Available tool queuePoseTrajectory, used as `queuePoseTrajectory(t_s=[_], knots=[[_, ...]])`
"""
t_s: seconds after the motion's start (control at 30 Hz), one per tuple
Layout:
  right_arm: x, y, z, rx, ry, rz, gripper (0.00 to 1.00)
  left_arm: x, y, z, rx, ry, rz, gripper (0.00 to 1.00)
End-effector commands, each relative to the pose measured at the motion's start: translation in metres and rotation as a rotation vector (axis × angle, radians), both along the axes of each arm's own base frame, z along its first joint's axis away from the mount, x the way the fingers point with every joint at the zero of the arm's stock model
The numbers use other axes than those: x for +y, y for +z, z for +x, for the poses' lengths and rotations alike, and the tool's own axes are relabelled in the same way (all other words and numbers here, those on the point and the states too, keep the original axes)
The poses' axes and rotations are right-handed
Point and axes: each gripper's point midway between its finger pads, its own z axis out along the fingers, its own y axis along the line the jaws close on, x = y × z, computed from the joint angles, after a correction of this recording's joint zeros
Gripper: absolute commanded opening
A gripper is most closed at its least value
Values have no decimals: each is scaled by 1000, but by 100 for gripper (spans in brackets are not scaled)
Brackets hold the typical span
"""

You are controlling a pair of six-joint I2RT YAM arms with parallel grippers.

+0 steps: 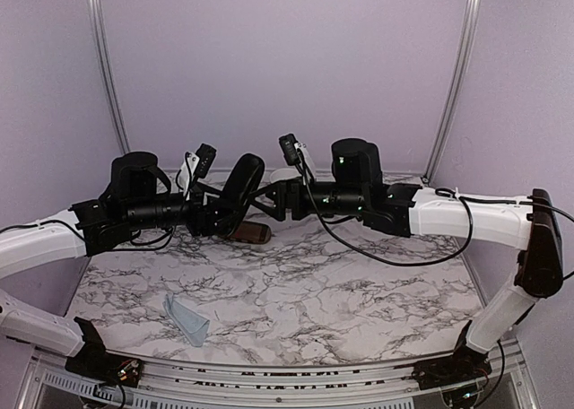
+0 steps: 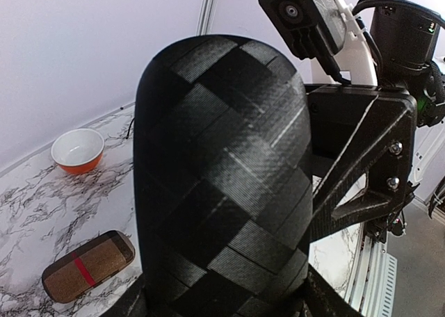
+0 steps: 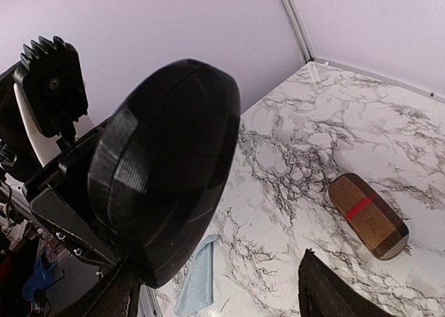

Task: Organize the sunglasses
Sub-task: Open the sunglasses case.

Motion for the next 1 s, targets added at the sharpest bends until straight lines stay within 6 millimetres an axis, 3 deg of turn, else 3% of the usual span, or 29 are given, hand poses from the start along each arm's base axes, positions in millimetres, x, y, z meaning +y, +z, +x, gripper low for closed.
queuePoseTrajectory(t_s=[0.0,0.57,0.97], knots=[[-48,-61,69,76,-280,-175,75,-18,66,-56,-152,-279,-165,35],[-54,-83,78,95,-294,-233,75,-18,70,-61,-158,-296,-174,33],[-66,-116,80,118,-325,-309,75,-17,77,-65,-149,-308,-208,32]])
